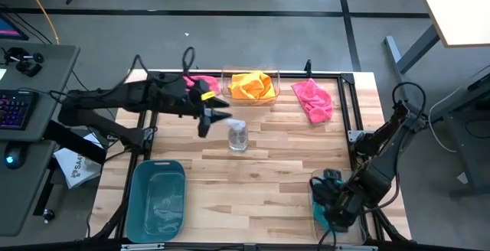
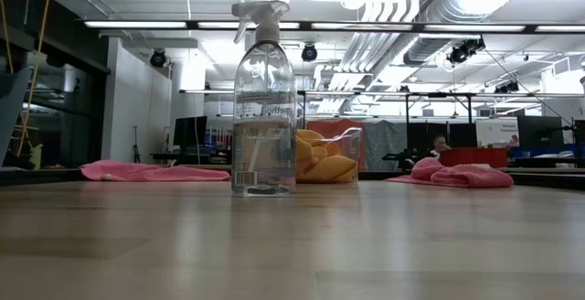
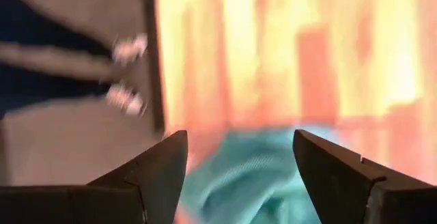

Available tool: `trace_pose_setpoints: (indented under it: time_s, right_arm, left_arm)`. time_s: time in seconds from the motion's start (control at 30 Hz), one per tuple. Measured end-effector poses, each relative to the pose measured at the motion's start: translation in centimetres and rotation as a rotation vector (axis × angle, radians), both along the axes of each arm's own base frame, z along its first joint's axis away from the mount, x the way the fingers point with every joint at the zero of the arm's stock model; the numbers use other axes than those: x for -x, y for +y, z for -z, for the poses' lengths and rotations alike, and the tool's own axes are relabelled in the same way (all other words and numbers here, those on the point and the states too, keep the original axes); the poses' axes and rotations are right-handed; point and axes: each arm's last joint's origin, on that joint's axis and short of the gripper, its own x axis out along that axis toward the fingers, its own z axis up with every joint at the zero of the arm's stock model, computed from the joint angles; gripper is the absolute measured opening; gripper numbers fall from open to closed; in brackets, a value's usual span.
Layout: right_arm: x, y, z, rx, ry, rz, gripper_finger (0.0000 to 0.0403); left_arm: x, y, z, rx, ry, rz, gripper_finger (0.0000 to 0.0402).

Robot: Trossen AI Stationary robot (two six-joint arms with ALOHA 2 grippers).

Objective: Sort microfiber towel by color & place in baskets
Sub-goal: Put the left pink microfiber cloth into the blue bin

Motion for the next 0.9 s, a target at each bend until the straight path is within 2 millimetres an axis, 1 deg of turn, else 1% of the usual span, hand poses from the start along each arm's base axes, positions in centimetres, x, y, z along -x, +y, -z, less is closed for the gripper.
trace_pose_setpoints:
  time_s: [0.13,0.23,0.33,0.43,0.5,0.53,0.6,0.67,0.73,0.8,0.9]
  right_arm:
    - [-1.6,-1.4,-1.2,0.114,-0.153,0.058,0.0262]
    - [-2.7,-3.1,-1.9,0.212,-0.212,0.151,0.0262]
    - [-3.6,-5.2,-2.5,0.297,-0.221,0.268,0.0263]
    - [-4.3,-7.2,-2.8,0.358,-0.199,0.334,0.0263]
    - [-4.8,-8.3,-2.7,0.385,-0.182,0.345,0.0263]
    - [-5.0,-8.7,-2.7,0.396,-0.178,0.342,0.0263]
    - [-5.4,-9.3,-2.7,0.418,-0.17,0.33,0.0263]
    - [-5.6,-9.8,-2.7,0.428,-0.164,0.33,0.0263]
    - [-5.7,-10.1,-2.7,0.431,-0.161,0.337,0.0263]
    - [-5.7,-10.2,-2.7,0.43,-0.161,0.343,0.0263]
    - [-5.8,-10.2,-2.7,0.431,-0.168,0.355,0.0263]
  left_arm:
    - [2.4,1.2,0.9,0.048,0.151,-0.214,0.0172]
    - [3.5,2.2,2.3,0.125,0.302,-0.358,0.0172]
    - [3.7,3.3,4.0,0.156,0.477,-0.448,0.0172]
    - [3.4,5.1,5.8,0.143,0.656,-0.511,0.0172]
    - [3.2,7.0,7.7,0.119,0.775,-0.555,0.0172]
    - [3.2,8.3,9.1,0.133,0.842,-0.584,0.0172]
    - [3.7,10.5,12.2,0.237,0.955,-0.611,0.0172]
    - [4.5,12.0,15.4,0.347,1.03,-0.622,0.0172]
    - [5.4,12.7,18.1,0.404,1.059,-0.63,0.0172]
    - [6.3,12.8,20.2,0.44,1.056,-0.664,0.0172]
    - [7.3,12.6,22.1,0.434,1.009,-0.75,0.0172]
